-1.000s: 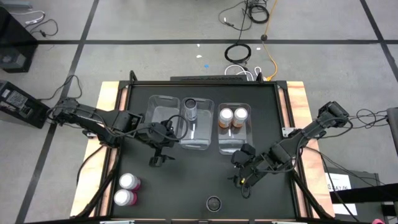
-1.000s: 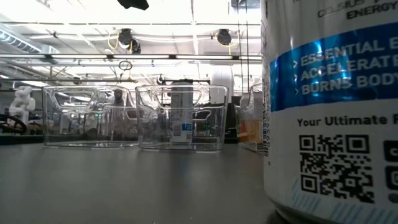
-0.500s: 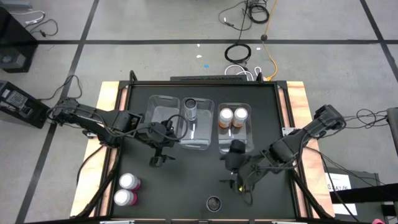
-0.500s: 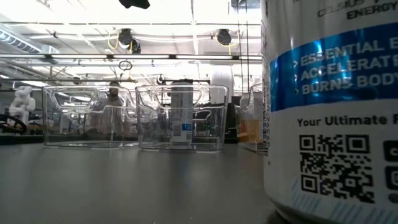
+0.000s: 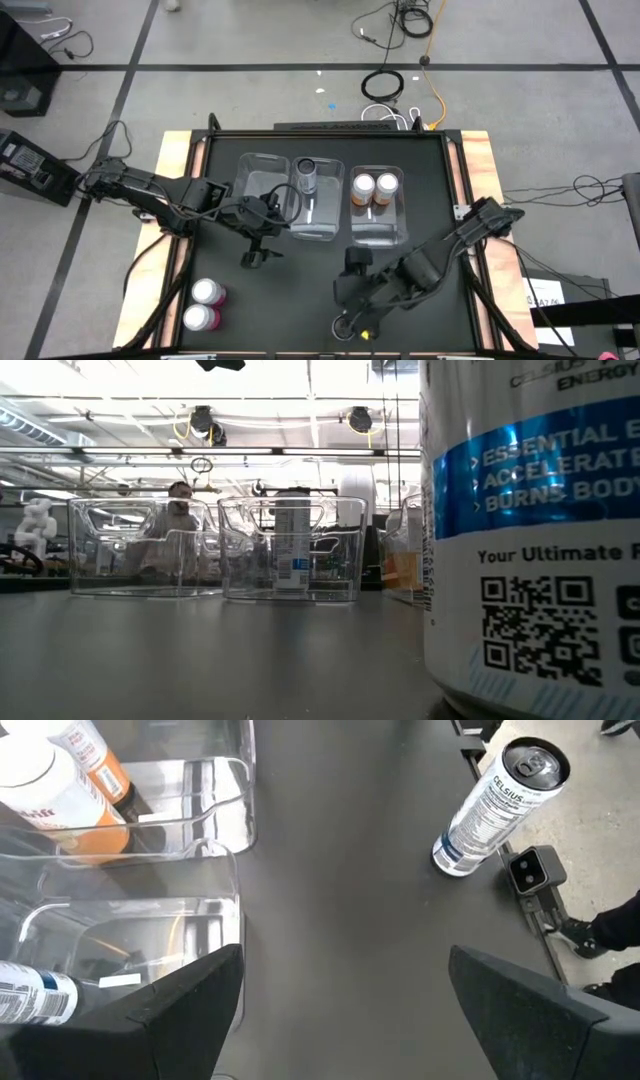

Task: Sort soda cans
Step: Put the white-blue soda can into the middle transparent bin

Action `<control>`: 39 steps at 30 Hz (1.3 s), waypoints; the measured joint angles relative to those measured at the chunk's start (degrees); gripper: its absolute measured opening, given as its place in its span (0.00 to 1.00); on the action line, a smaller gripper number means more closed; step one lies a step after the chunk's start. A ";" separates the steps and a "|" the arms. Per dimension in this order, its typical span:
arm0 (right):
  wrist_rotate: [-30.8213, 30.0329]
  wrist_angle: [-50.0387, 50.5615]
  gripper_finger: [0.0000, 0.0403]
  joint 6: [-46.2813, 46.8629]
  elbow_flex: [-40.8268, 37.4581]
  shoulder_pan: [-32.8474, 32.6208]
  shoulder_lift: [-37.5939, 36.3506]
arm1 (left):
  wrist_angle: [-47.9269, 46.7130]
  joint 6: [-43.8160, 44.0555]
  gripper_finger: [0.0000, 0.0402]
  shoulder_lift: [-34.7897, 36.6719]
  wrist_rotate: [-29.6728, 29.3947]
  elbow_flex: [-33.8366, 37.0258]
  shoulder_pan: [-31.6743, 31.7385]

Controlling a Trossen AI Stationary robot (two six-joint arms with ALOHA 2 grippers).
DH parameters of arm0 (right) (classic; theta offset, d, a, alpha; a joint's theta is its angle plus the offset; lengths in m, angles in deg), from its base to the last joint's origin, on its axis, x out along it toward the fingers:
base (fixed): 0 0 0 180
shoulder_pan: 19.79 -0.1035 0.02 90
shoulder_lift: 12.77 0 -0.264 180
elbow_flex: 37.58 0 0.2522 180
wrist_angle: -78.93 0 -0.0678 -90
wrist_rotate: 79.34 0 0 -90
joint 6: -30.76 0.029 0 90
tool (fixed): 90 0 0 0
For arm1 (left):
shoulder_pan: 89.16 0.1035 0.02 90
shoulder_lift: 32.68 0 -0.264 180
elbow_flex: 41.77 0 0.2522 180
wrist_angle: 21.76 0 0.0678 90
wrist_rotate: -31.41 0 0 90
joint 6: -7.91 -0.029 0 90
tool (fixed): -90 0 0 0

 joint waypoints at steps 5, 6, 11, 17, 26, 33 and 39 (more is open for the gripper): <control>3.95 1.45 0.96 5.52 1.54 -0.11 3.66 | -0.04 -0.31 0.90 0.00 0.00 0.00 -0.01; 4.58 1.67 0.96 6.94 1.54 -0.15 4.24 | -0.10 -0.33 0.90 0.00 0.00 0.00 -0.01; 7.72 1.71 0.96 12.99 1.52 -0.76 7.13 | -0.74 -0.26 0.90 0.00 0.00 0.00 0.01; 8.27 1.55 0.96 19.91 1.52 -1.58 9.61 | -0.89 0.02 0.90 0.00 0.01 0.00 0.00; 8.22 -2.71 0.96 27.52 1.52 -2.17 9.81 | -1.18 0.02 0.90 0.00 0.02 0.00 0.01; 7.95 -0.86 0.96 29.34 1.52 -3.12 9.81 | -1.19 0.02 0.90 0.00 0.00 0.00 -0.01; 7.91 -0.40 0.96 29.41 1.52 -3.65 11.00 | -1.22 0.07 0.90 0.00 0.02 0.00 0.00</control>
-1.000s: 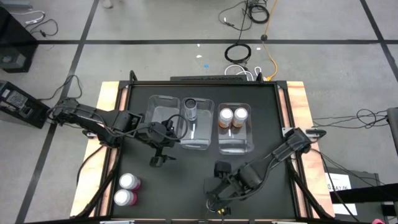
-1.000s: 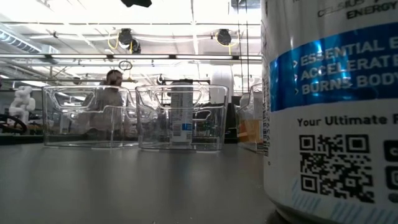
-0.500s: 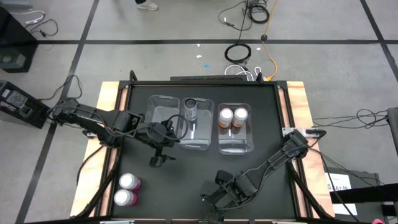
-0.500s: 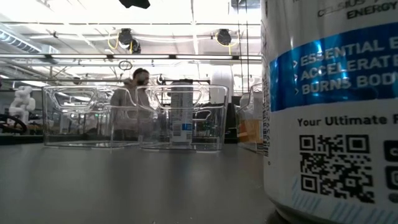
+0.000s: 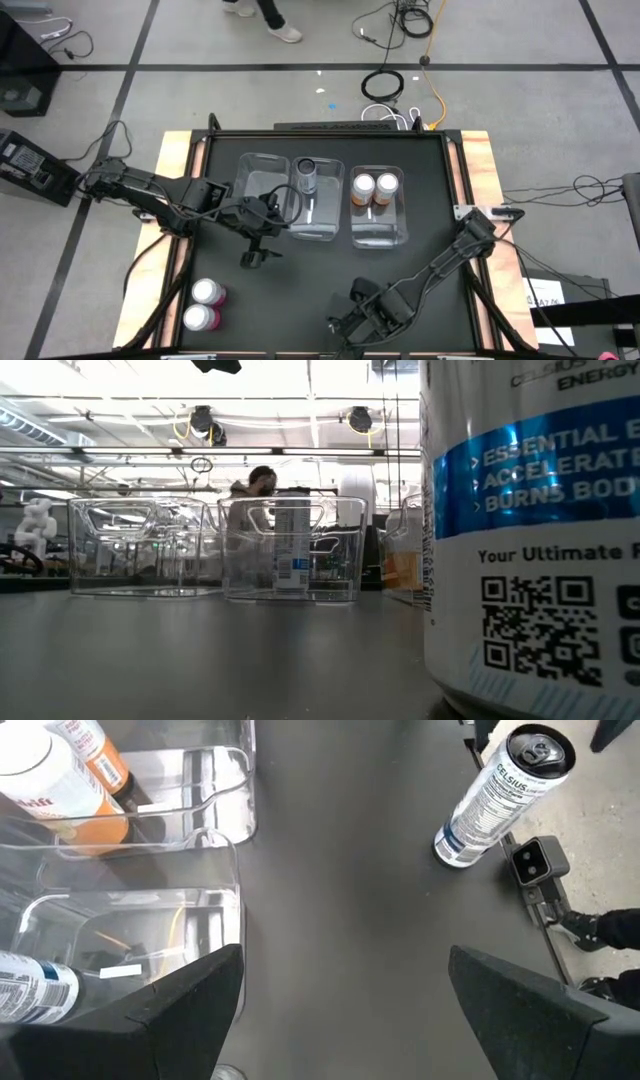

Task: Sort soda cans
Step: Put the white-blue soda can into the middle transparent bin

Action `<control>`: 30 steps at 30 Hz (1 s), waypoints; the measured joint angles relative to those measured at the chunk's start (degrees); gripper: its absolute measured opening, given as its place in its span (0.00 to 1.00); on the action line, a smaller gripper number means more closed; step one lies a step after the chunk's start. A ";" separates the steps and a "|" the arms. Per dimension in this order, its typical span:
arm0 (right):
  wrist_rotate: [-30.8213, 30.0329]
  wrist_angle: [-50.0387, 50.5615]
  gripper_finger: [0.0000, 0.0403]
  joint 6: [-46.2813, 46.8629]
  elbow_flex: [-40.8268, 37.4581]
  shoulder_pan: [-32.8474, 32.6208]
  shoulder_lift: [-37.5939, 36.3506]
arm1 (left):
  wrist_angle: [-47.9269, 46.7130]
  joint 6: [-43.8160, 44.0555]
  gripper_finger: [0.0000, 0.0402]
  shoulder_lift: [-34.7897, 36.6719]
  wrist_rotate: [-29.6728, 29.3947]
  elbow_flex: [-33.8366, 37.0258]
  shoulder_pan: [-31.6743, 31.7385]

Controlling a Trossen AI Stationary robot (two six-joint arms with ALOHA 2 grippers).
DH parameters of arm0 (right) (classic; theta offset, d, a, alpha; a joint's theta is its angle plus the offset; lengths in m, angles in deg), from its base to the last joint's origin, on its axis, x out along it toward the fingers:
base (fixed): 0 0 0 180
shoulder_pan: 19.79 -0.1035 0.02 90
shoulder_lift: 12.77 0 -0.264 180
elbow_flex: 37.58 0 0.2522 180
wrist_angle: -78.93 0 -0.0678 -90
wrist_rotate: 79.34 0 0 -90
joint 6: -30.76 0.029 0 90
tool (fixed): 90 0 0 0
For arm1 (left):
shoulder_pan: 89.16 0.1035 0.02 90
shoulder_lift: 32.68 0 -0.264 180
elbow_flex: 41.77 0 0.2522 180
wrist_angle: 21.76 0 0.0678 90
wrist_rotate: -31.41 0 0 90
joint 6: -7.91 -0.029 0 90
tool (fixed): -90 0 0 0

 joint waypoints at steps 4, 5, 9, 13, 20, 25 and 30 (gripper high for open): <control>0.00 -0.44 0.96 -0.51 0.00 0.00 0.43 | -0.56 0.00 0.90 0.00 0.00 0.00 0.00; 0.05 -0.39 0.96 -0.88 0.00 -0.02 0.72 | -0.64 0.00 0.90 0.00 -0.02 0.00 -0.01; 0.12 -0.43 0.96 -3.11 0.00 -0.28 2.44 | -0.82 0.00 0.90 0.00 -0.01 0.00 -0.01; -0.03 0.01 0.96 -4.09 -0.02 -0.24 3.56 | -0.84 0.01 0.90 0.00 0.00 0.00 0.00; -0.23 0.30 0.96 -4.19 -0.02 0.31 3.91 | -0.82 0.00 0.90 0.00 -0.02 0.00 0.01; -0.22 0.29 0.90 -5.30 -0.02 0.42 3.91 | -0.85 0.01 0.90 0.00 -0.01 0.00 0.00; -0.22 0.33 0.73 -5.68 -0.02 0.42 3.91 | -1.32 -0.37 0.90 0.00 -0.02 0.00 0.01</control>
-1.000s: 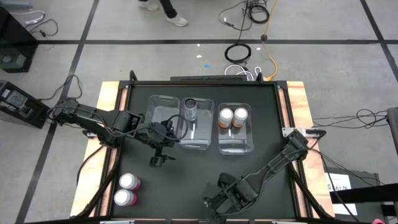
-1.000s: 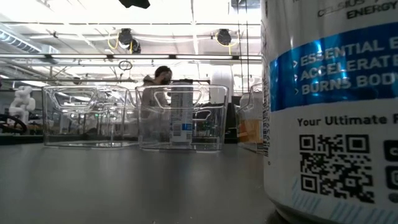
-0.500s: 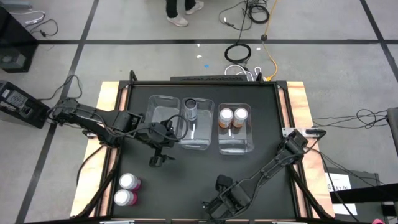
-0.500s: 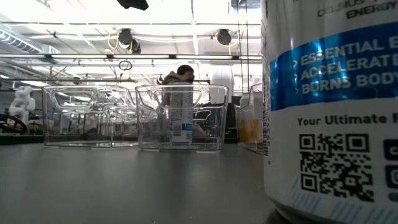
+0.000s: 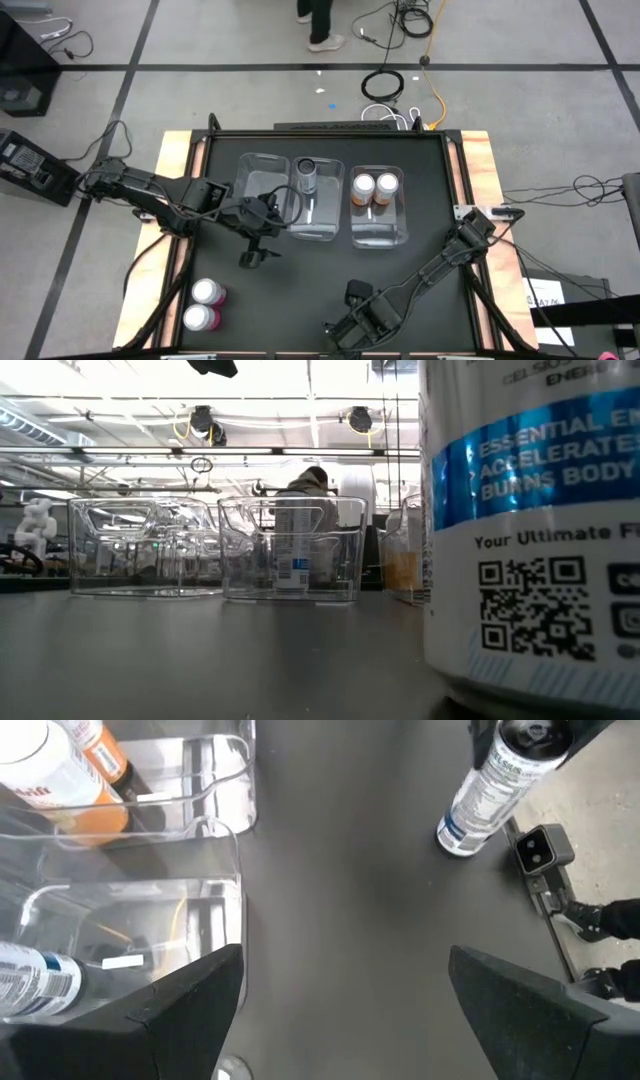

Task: Sort soda cans
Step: Put the white-blue soda can into the middle transparent bin

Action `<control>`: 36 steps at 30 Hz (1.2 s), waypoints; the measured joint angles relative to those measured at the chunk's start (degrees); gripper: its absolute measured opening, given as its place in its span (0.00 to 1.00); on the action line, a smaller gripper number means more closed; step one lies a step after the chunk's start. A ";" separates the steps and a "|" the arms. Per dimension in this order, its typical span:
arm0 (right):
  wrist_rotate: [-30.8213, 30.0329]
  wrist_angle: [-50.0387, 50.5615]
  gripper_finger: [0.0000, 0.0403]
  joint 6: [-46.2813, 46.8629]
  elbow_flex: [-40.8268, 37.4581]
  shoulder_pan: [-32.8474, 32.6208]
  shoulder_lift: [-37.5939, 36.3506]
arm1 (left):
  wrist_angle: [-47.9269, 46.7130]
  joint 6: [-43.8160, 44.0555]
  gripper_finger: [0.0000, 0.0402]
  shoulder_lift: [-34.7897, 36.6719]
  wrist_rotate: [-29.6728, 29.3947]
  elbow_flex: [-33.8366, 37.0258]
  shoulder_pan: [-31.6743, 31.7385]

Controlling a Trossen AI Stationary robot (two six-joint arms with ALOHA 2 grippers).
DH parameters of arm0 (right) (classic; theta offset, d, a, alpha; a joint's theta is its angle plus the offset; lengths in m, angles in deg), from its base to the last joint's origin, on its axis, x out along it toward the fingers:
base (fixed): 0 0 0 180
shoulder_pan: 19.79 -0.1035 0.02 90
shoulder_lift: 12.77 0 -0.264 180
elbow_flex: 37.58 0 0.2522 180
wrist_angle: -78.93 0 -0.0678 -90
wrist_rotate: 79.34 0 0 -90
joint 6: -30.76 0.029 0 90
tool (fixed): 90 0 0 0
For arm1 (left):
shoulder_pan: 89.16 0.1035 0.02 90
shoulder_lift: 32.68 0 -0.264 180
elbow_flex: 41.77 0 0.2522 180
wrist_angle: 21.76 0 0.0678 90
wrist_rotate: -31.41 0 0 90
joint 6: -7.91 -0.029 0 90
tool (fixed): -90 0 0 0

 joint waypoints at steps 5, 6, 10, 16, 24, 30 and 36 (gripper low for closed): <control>-0.09 -0.05 0.62 -0.08 0.00 0.02 -0.02 | -3.69 -1.43 0.90 0.00 0.00 0.00 0.00; -0.09 -0.11 0.61 -0.08 0.00 0.02 -0.02 | -4.46 -1.82 0.90 0.00 -0.02 0.00 0.00; -0.24 -0.21 0.66 0.37 0.00 0.02 0.07 | -7.65 -2.64 0.90 0.00 -1.07 0.00 -0.01; -0.35 -0.79 0.67 0.44 0.00 0.10 0.17 | -9.90 -5.56 0.90 0.00 -2.66 0.00 0.00; -1.04 -2.54 0.63 0.57 0.00 0.46 0.27 | -12.60 -7.68 0.90 0.02 -3.43 0.00 0.03; -4.11 -3.88 0.62 0.77 -0.04 1.80 0.15 | -12.54 -8.81 0.90 0.02 -2.58 0.00 -0.82; -4.01 -0.16 0.62 0.34 2.35 3.27 -0.03 | -12.54 -10.24 0.90 0.03 -2.52 0.00 -2.22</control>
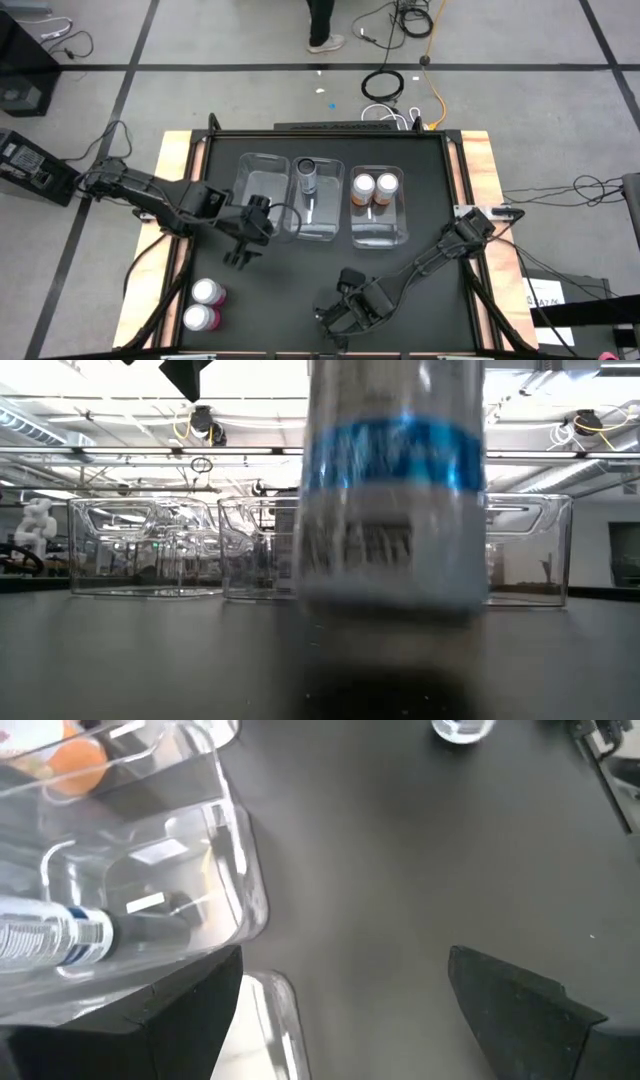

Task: Sort soda cans
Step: Put the white-blue soda can into the middle transparent bin

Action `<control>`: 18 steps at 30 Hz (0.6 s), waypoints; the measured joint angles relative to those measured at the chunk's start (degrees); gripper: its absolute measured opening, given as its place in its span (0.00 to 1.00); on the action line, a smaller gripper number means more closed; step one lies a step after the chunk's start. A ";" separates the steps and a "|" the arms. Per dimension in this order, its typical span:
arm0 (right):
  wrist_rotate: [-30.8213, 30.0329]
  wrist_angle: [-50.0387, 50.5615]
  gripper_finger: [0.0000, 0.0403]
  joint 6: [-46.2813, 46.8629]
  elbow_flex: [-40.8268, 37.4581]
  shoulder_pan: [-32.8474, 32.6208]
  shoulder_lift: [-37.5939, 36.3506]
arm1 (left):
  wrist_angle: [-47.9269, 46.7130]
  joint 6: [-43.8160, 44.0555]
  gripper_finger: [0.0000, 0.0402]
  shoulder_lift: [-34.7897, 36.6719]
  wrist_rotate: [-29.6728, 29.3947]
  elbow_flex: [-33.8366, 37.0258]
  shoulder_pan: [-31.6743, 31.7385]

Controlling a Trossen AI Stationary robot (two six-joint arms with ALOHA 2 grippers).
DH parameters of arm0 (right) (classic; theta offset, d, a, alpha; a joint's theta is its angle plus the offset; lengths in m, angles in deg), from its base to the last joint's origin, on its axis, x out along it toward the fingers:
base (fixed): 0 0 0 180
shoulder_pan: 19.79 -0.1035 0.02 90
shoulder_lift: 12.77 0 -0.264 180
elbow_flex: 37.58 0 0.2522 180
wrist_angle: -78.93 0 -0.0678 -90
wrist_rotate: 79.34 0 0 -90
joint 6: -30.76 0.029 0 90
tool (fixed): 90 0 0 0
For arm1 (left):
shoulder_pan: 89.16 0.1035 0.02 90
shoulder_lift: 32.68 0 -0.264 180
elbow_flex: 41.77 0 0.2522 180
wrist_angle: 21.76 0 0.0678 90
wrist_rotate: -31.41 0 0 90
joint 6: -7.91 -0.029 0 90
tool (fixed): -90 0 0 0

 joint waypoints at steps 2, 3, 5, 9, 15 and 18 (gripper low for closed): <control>-0.03 1.70 0.62 -0.15 1.84 0.67 -0.10 | 0.40 -0.53 0.90 0.16 0.06 0.34 -0.27; -0.01 3.21 0.62 -0.44 3.06 1.10 -0.10 | 0.84 -1.03 0.90 0.40 0.11 1.00 -0.31; -0.45 5.60 0.62 -1.60 4.87 2.06 -0.15 | 2.95 -1.41 0.90 1.42 0.14 3.16 -0.29; -0.67 9.11 0.62 -3.38 8.37 4.29 -0.22 | 6.51 -0.83 0.90 4.52 0.14 8.95 -0.27; -0.30 10.54 0.63 -5.88 8.17 8.61 -3.27 | 10.06 1.73 0.90 10.49 1.84 15.28 -0.29; -0.53 10.48 0.63 -7.22 8.37 10.59 -5.62 | 12.21 1.76 0.90 13.10 2.81 16.84 -0.27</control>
